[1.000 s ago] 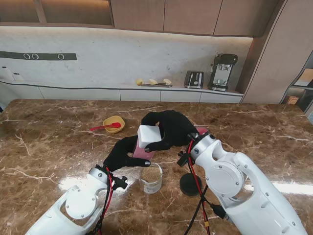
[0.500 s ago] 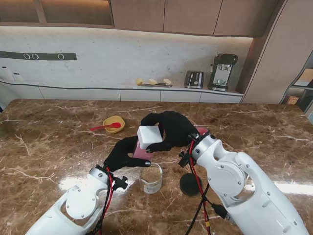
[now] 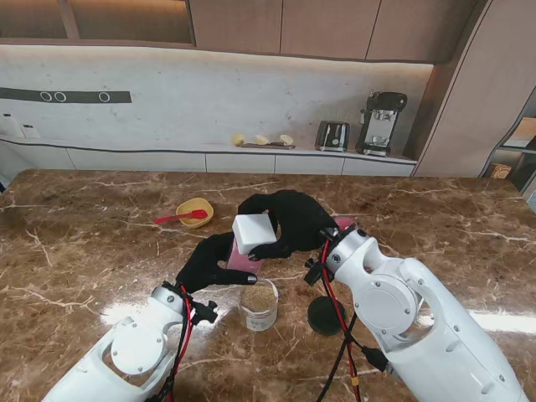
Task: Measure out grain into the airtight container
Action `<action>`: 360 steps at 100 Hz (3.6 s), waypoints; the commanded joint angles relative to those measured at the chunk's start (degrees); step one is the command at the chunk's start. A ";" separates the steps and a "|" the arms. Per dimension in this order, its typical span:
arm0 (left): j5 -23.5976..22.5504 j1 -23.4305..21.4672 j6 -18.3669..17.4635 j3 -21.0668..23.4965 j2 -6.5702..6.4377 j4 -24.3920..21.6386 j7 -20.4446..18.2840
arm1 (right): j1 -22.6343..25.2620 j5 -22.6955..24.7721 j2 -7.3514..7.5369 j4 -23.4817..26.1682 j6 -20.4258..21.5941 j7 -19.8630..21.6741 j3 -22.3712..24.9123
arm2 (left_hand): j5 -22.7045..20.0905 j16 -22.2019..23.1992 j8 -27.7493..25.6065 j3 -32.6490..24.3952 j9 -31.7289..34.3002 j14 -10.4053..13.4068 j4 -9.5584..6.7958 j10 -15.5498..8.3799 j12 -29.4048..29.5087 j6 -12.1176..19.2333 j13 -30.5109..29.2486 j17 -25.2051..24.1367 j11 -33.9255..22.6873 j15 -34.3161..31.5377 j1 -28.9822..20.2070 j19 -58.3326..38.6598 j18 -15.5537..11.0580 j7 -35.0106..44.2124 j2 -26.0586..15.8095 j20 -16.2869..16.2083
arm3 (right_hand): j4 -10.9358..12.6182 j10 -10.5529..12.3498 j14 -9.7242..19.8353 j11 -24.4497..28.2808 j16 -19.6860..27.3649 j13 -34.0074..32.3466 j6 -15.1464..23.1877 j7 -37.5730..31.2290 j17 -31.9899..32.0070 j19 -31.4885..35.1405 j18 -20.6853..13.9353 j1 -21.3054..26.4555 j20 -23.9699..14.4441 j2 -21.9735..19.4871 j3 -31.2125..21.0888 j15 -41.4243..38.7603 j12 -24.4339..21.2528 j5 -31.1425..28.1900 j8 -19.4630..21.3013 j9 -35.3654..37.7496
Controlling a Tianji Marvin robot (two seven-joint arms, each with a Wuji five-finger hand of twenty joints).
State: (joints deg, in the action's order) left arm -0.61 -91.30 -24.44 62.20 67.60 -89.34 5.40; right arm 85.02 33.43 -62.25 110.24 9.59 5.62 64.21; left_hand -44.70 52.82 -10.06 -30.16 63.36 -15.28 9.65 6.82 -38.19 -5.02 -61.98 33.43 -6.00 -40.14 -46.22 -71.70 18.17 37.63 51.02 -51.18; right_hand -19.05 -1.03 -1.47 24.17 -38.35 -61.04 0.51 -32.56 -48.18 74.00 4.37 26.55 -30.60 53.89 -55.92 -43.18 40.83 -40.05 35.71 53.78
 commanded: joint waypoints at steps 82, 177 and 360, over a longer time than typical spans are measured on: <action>-0.22 0.01 -0.23 -0.28 0.26 -1.44 0.08 | -0.13 17.63 -0.74 -3.61 -2.07 -11.56 -3.45 | -10.65 0.58 -1.55 -10.68 5.50 3.28 -1.96 -4.14 -1.88 13.25 -1.46 -0.82 -5.60 -1.99 -10.83 -2.06 -2.15 14.11 -17.96 -1.59 | 8.94 5.36 4.09 10.13 2.24 -2.94 3.07 8.92 -4.39 14.46 -3.46 -14.46 -0.04 -9.44 -2.08 -8.12 -2.34 -0.69 2.08 7.87; -0.08 -0.36 -0.37 -0.07 0.18 -1.95 -0.07 | -0.27 11.86 0.92 0.55 0.34 1.73 -0.03 | -10.54 0.59 -1.47 -10.74 5.32 3.21 -1.90 -4.02 -1.90 13.04 -1.34 -0.93 -5.50 -1.89 -10.83 -1.88 -2.09 14.04 -18.01 -1.58 | 15.55 4.53 2.75 -2.46 4.27 4.78 3.47 17.34 3.97 7.92 -2.19 -21.33 -0.85 -28.10 14.40 1.02 -9.43 7.29 -7.54 0.46; -0.26 -0.58 -0.50 -0.29 0.47 -2.36 1.13 | 0.42 10.59 0.87 0.25 -0.14 1.66 -0.32 | -10.82 0.55 -1.59 -11.01 5.56 3.28 -1.93 -4.24 -1.90 13.43 -1.38 -0.87 -5.58 -1.77 -10.82 -1.75 -2.08 14.19 -17.82 -1.60 | 17.08 2.66 2.51 -6.75 4.05 8.83 -3.15 19.60 7.50 4.42 -2.70 -29.03 -3.45 -32.49 14.25 5.12 -12.44 11.83 -12.74 -5.16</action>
State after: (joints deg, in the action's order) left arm -0.84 -91.84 -24.77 62.10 67.71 -91.28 6.14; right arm 84.56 43.56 -61.17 110.61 9.60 7.32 63.81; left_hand -44.69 52.84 -10.27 -29.71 63.40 -15.72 9.73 6.83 -38.27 -6.43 -61.99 33.41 -6.26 -40.14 -46.22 -71.73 18.73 37.63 49.83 -51.25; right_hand -4.77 0.78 0.48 17.85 -34.15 -53.41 -3.78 -13.59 -40.67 78.97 2.88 -0.13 -32.77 21.43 -40.09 -38.49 29.42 -29.24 23.56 49.72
